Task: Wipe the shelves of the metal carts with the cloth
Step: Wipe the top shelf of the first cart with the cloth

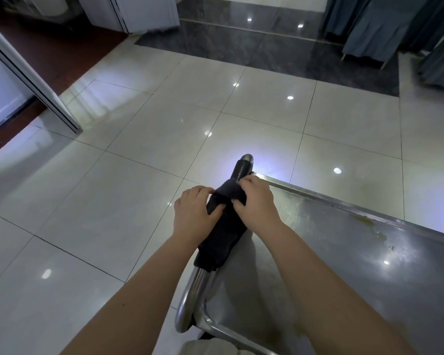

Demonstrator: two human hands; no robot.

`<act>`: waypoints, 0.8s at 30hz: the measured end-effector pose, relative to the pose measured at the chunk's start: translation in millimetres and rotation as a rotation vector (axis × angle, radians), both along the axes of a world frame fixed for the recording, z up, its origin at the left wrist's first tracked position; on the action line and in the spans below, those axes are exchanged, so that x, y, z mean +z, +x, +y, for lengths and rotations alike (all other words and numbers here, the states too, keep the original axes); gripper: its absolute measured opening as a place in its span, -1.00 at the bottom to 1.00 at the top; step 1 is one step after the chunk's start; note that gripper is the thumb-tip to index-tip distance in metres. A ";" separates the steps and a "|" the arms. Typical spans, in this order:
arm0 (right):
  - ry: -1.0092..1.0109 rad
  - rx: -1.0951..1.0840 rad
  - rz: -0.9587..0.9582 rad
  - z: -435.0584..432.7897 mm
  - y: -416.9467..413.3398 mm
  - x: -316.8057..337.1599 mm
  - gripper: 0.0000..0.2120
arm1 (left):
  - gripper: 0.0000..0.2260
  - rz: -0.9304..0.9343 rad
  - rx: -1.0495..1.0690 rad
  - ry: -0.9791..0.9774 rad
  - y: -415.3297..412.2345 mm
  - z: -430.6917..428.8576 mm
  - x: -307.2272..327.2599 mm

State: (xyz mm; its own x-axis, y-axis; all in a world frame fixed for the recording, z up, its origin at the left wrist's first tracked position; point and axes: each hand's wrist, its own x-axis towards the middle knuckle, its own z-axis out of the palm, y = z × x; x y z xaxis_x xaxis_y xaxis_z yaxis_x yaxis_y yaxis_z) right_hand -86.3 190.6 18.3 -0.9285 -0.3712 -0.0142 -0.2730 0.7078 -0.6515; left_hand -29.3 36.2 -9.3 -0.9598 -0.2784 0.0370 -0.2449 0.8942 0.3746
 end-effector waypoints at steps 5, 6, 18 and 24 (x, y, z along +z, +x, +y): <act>-0.050 0.037 0.085 -0.2 17.7 0.2 -0.81 | -0.65 0.043 -0.020 0.006 8.2 -8.5 12.7; -0.058 0.037 0.104 0.6 20.1 1.0 -0.80 | -0.65 0.050 -0.032 -0.011 9.8 -10.8 16.3; 0.011 -0.085 0.106 35.0 49.7 57.4 -0.77 | -0.57 0.120 -0.360 -0.237 21.9 4.5 62.5; -0.067 -0.269 0.111 78.0 91.2 79.8 -0.84 | -0.63 0.156 -0.530 -0.179 23.8 44.8 77.7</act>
